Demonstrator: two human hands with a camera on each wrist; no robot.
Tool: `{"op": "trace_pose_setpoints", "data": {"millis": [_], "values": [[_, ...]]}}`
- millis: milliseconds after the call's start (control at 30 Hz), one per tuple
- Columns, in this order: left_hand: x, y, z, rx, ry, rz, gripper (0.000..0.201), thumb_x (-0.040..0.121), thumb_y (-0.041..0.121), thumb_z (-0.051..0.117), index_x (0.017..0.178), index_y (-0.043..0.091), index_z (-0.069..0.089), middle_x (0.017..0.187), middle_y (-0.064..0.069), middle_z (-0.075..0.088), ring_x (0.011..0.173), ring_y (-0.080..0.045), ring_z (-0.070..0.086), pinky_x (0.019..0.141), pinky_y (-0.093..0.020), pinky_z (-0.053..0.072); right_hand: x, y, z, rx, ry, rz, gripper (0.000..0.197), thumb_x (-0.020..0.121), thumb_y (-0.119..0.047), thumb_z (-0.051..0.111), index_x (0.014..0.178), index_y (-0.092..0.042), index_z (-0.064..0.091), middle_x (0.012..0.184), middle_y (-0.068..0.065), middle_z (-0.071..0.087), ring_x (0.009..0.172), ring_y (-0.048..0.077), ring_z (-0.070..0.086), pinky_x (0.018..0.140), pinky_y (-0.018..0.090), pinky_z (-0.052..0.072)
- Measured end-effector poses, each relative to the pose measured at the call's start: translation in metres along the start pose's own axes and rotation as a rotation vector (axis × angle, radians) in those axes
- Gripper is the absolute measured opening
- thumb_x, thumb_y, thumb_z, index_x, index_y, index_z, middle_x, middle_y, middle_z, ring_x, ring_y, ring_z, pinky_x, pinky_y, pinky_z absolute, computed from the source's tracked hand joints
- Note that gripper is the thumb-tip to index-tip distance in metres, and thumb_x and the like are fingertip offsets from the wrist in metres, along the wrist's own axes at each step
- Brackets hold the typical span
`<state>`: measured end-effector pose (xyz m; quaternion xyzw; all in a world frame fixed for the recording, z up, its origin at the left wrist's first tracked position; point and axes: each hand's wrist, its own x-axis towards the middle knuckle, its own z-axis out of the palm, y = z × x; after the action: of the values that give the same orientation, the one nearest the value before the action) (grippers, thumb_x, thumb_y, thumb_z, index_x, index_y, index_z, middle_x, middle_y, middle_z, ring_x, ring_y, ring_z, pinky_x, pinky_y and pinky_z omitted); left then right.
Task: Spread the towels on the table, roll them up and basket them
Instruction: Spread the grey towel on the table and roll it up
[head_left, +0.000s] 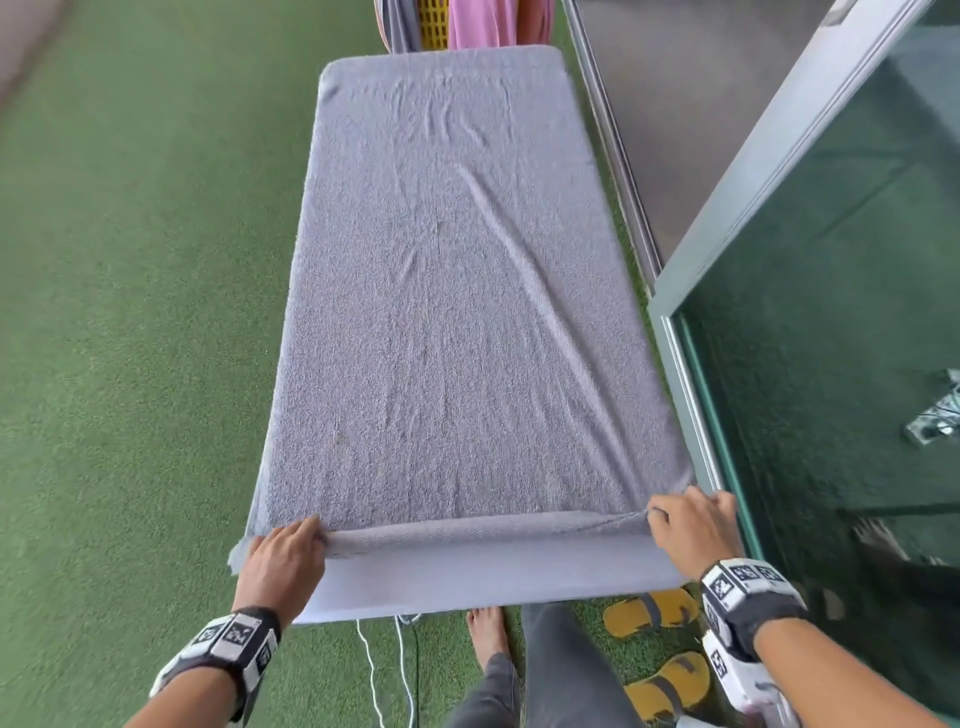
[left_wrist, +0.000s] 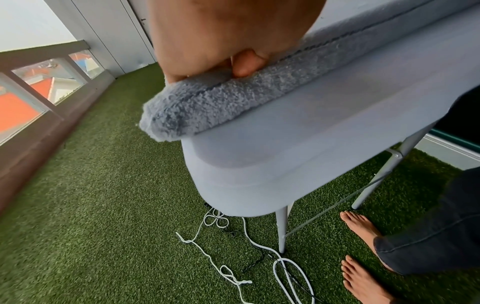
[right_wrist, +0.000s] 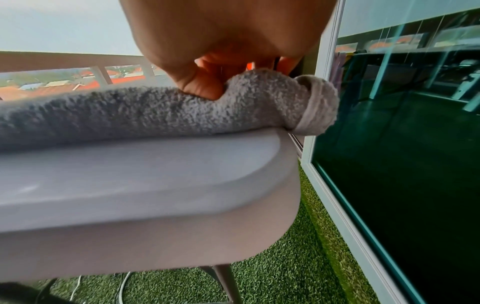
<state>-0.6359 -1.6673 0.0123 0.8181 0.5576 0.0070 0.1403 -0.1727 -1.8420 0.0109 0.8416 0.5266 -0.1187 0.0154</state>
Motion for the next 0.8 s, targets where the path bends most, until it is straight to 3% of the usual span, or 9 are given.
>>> {"op": "trace_pose_setpoints", "data": {"millis": [100, 233, 333, 433, 533, 600, 667, 733, 800], "values": [[0.001, 0.005, -0.006, 0.03, 0.043, -0.076, 0.031, 0.076, 0.01, 0.068, 0.104, 0.018, 0.058, 0.089, -0.001, 0.062, 0.078, -0.02, 0.053, 0.077, -0.038, 0.039, 0.003, 0.0, -0.004, 0.037, 0.086, 0.024, 0.015, 0.077, -0.018, 0.061, 0.086, -0.03, 0.058, 0.082, -0.009, 0.058, 0.077, 0.016, 0.05, 0.076, 0.036, 0.031], [0.002, 0.007, 0.004, -0.01, 0.081, 0.031, 0.04, 0.065, -0.014, 0.065, 0.085, 0.016, 0.05, 0.081, 0.002, 0.046, 0.072, -0.017, 0.038, 0.065, -0.036, 0.041, -0.004, -0.009, 0.002, 0.193, 0.116, -0.071, 0.032, 0.07, 0.003, 0.068, 0.078, -0.022, 0.05, 0.08, -0.007, 0.047, 0.075, 0.015, 0.048, 0.07, 0.034, 0.045], [-0.005, 0.002, 0.014, -0.074, 0.031, 0.057, 0.055, 0.052, -0.019, 0.063, 0.095, 0.014, 0.054, 0.093, -0.002, 0.052, 0.084, -0.013, 0.032, 0.072, -0.033, 0.039, -0.01, -0.008, 0.009, 0.167, 0.037, -0.116, 0.038, 0.068, -0.005, 0.072, 0.099, -0.019, 0.057, 0.101, -0.004, 0.054, 0.095, 0.017, 0.054, 0.09, 0.036, 0.05], [-0.002, 0.002, 0.008, -0.104, 0.08, 0.051, 0.052, 0.056, -0.017, 0.072, 0.103, 0.005, 0.062, 0.096, -0.01, 0.062, 0.086, -0.022, 0.045, 0.074, -0.039, 0.046, -0.01, 0.0, 0.015, 0.178, 0.074, -0.101, 0.05, 0.067, 0.001, 0.074, 0.113, -0.015, 0.064, 0.116, 0.001, 0.06, 0.106, 0.022, 0.057, 0.094, 0.04, 0.048], [0.004, 0.007, 0.0, -0.117, 0.126, 0.088, 0.031, 0.064, -0.017, 0.07, 0.089, 0.001, 0.068, 0.083, -0.011, 0.068, 0.075, -0.03, 0.06, 0.068, -0.041, 0.05, -0.005, 0.002, 0.014, 0.182, 0.089, -0.055, 0.042, 0.071, 0.001, 0.07, 0.11, -0.014, 0.069, 0.112, 0.002, 0.067, 0.103, 0.023, 0.06, 0.098, 0.042, 0.045], [0.006, 0.008, -0.006, -0.093, 0.106, 0.095, 0.012, 0.078, 0.006, 0.054, 0.078, 0.009, 0.065, 0.073, -0.005, 0.065, 0.067, -0.027, 0.059, 0.064, -0.036, 0.044, -0.003, 0.0, 0.005, 0.092, 0.112, -0.047, 0.022, 0.074, -0.013, 0.067, 0.093, -0.023, 0.073, 0.092, -0.005, 0.071, 0.088, 0.019, 0.06, 0.09, 0.04, 0.037], [0.01, 0.003, -0.006, -0.065, 0.018, 0.062, 0.025, 0.081, 0.024, 0.036, 0.077, 0.015, 0.059, 0.071, 0.001, 0.062, 0.065, -0.023, 0.056, 0.063, -0.033, 0.037, -0.001, -0.004, -0.003, 0.034, 0.06, -0.047, 0.014, 0.082, -0.027, 0.052, 0.08, -0.032, 0.065, 0.073, -0.013, 0.066, 0.073, 0.014, 0.054, 0.083, 0.037, 0.031], [0.017, -0.004, -0.005, -0.053, -0.049, 0.007, 0.022, 0.083, 0.025, 0.033, 0.089, 0.017, 0.053, 0.079, 0.003, 0.06, 0.064, -0.02, 0.053, 0.064, -0.035, 0.04, 0.005, -0.003, -0.007, 0.055, 0.054, -0.028, 0.009, 0.086, -0.024, 0.053, 0.092, -0.029, 0.057, 0.073, -0.012, 0.062, 0.065, 0.013, 0.051, 0.083, 0.037, 0.035], [0.023, -0.004, -0.009, 0.016, 0.0, -0.008, 0.014, 0.084, 0.018, 0.044, 0.097, 0.017, 0.048, 0.086, 0.001, 0.053, 0.07, -0.018, 0.043, 0.067, -0.037, 0.041, 0.012, -0.002, -0.01, 0.058, 0.098, -0.007, 0.025, 0.08, -0.015, 0.064, 0.103, -0.022, 0.056, 0.086, -0.003, 0.06, 0.066, 0.016, 0.053, 0.08, 0.041, 0.044]]}}
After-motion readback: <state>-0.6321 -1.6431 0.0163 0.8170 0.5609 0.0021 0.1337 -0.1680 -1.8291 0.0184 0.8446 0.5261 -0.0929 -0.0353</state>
